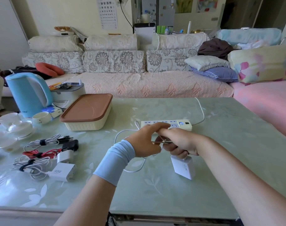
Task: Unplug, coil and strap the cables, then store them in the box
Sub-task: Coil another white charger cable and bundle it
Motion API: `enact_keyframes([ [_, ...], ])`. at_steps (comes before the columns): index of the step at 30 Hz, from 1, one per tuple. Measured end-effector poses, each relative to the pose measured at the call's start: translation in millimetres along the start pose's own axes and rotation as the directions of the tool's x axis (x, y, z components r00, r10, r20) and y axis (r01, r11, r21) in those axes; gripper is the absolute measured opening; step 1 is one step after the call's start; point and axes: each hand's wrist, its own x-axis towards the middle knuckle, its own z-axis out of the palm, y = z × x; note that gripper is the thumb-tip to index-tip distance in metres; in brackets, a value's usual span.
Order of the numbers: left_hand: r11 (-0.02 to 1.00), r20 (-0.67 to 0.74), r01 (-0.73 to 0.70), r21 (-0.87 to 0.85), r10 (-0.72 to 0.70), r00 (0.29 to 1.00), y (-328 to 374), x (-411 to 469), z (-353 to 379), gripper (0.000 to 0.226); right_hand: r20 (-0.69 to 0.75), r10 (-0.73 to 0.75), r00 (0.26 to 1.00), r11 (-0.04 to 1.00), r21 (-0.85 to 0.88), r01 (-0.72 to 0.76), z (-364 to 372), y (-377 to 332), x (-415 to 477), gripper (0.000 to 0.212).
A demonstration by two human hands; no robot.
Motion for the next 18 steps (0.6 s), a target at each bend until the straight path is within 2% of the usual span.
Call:
enact_keyframes([
  [2, 1.0, -0.044, 0.012, 0.028, -0.011, 0.999, -2, 2, 1, 0.063, -0.007, -0.03, 1.0, 1.0, -0.004, 0.03, -1, 1, 0, 0.042],
  [6, 0.989, -0.034, 0.106, 0.102, -0.104, 0.994, 4, 3, -5, 0.051, -0.019, -0.127, 0.992, 0.992, -0.024, 0.127, -1, 4, 2, 0.035],
  [9, 0.985, -0.233, 0.068, 0.159, -0.029, 0.972, 11, 2, -12, 0.045, -0.071, -0.193, 0.979, 0.98, 0.034, 0.196, -6, 5, 3, 0.041],
  [10, 0.997, -0.299, 0.038, 0.069, -0.015, 0.954, 12, 1, -15, 0.043, -0.091, -0.21, 0.974, 0.974, 0.069, 0.216, -9, 6, 2, 0.046],
  [12, 0.955, -0.451, -0.054, -0.293, -0.088, 0.888, 12, -2, -23, 0.026, -0.12, -0.215, 0.969, 0.967, 0.114, 0.229, -13, 7, 1, 0.055],
  [14, 0.768, -0.613, -0.238, -0.595, -0.241, 0.752, 10, -6, -35, 0.008, -0.125, -0.182, 0.975, 0.973, 0.12, 0.197, -14, 9, 2, 0.057],
  [15, 0.693, -0.652, -0.311, -0.651, -0.301, 0.696, 9, -8, -40, 0.012, -0.12, -0.165, 0.979, 0.979, 0.104, 0.177, -14, 10, 3, 0.055],
  [16, 0.667, -0.661, -0.34, -0.663, -0.309, 0.684, 8, -9, -45, 0.014, -0.104, -0.155, 0.983, 0.983, 0.081, 0.163, -13, 9, 4, 0.053],
  [17, 0.687, -0.646, -0.327, -0.649, -0.269, 0.715, 6, -8, -46, 0.015, -0.076, -0.156, 0.985, 0.985, 0.058, 0.16, -12, 9, 3, 0.052],
  [18, 0.758, -0.595, -0.281, -0.589, -0.171, 0.785, 5, -9, -45, 0.02, -0.04, -0.169, 0.985, 0.984, 0.043, 0.171, -11, 8, 2, 0.05],
])
